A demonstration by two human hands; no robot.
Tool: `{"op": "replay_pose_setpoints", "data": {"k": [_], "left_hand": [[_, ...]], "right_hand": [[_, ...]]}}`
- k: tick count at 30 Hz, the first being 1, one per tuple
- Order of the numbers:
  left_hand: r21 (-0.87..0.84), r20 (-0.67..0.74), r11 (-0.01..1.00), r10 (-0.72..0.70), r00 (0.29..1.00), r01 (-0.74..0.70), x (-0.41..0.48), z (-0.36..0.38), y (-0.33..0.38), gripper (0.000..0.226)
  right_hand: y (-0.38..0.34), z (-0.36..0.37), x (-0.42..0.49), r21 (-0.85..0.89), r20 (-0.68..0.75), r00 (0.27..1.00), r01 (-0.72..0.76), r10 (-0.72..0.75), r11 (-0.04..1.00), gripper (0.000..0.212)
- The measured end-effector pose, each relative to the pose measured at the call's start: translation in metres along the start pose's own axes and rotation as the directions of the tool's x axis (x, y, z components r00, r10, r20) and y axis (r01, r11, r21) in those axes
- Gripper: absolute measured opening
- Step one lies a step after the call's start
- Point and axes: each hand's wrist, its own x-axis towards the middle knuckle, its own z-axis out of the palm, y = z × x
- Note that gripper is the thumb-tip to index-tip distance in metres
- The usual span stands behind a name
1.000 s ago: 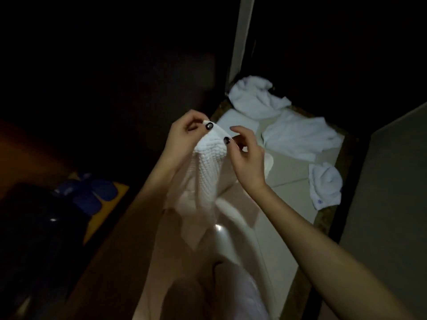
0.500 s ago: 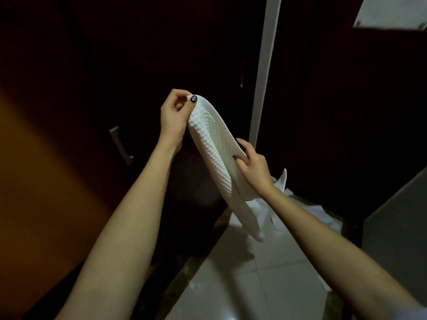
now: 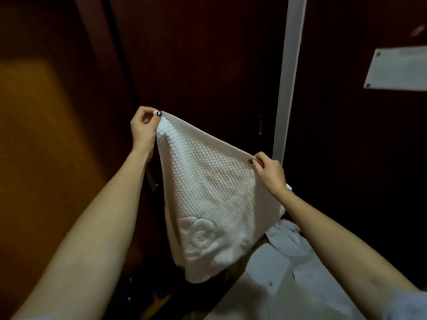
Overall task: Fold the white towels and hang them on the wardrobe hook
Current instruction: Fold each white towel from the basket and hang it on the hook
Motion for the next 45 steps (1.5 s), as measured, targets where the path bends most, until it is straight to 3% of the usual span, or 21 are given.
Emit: {"op": "replay_pose_setpoints", "data": {"k": [5, 10, 13, 17, 20, 27, 33, 36, 39, 43, 45], "left_hand": [[0.075, -0.121, 0.995, -0.06, 0.991, 0.069, -0.011, -0.023, 0.008, 0.021], [0.129, -0.221, 0.983, -0.103, 0.97, 0.133, -0.02, -0.052, 0.029, 0.02], [0.235, -0.29, 0.949, -0.137, 0.947, 0.209, -0.019, -0.082, 0.039, 0.021], [0.3, -0.346, 0.908, -0.181, 0.921, 0.291, -0.034, -0.109, 0.039, 0.013], [0.277, -0.312, 0.923, -0.178, 0.933, 0.269, -0.052, -0.107, 0.042, 0.018], [0.148, -0.125, 0.969, -0.182, 0.975, 0.199, -0.101, -0.079, 0.038, 0.021], [0.172, -0.029, 0.961, -0.215, 0.976, 0.217, -0.126, -0.093, 0.038, 0.031], [0.249, 0.041, 0.938, -0.261, 0.964, 0.243, -0.133, -0.099, 0.039, 0.029], [0.286, 0.11, 0.936, -0.247, 0.963, 0.207, -0.144, -0.095, 0.041, 0.022], [0.403, 0.113, 0.903, -0.213, 0.971, 0.151, -0.165, -0.085, 0.029, 0.066], [0.406, 0.032, 0.895, -0.215, 0.976, 0.184, -0.174, -0.078, 0.023, 0.071]], "right_hand": [[0.005, -0.003, 0.031, -0.053, 0.192, 0.981, 0.034, -0.023, 0.998, 0.017], [-0.027, 0.003, 0.036, -0.011, 0.173, 0.973, 0.157, -0.152, 0.988, 0.019], [-0.06, -0.001, 0.052, 0.111, 0.174, 0.962, 0.194, -0.211, 0.975, 0.002], [-0.106, -0.002, 0.06, 0.388, 0.209, 0.947, 0.149, -0.244, 0.91, 0.022], [-0.142, 0.009, 0.051, 0.511, 0.265, 0.93, 0.089, -0.255, 0.855, 0.025], [-0.202, 0.034, 0.017, 0.615, 0.459, 0.829, -0.036, -0.32, 0.788, 0.005], [-0.21, 0.027, -0.004, 0.605, 0.537, 0.749, -0.022, -0.387, 0.796, 0.023], [-0.214, 0.029, -0.014, 0.51, 0.503, 0.773, 0.096, -0.387, 0.855, 0.013], [-0.223, 0.035, -0.03, 0.509, 0.404, 0.831, 0.142, -0.382, 0.849, 0.005], [-0.24, 0.043, -0.044, 0.504, 0.264, 0.89, 0.202, -0.372, 0.84, 0.012], [-0.247, 0.047, -0.052, 0.523, 0.256, 0.888, 0.205, -0.382, 0.827, 0.013]]}}
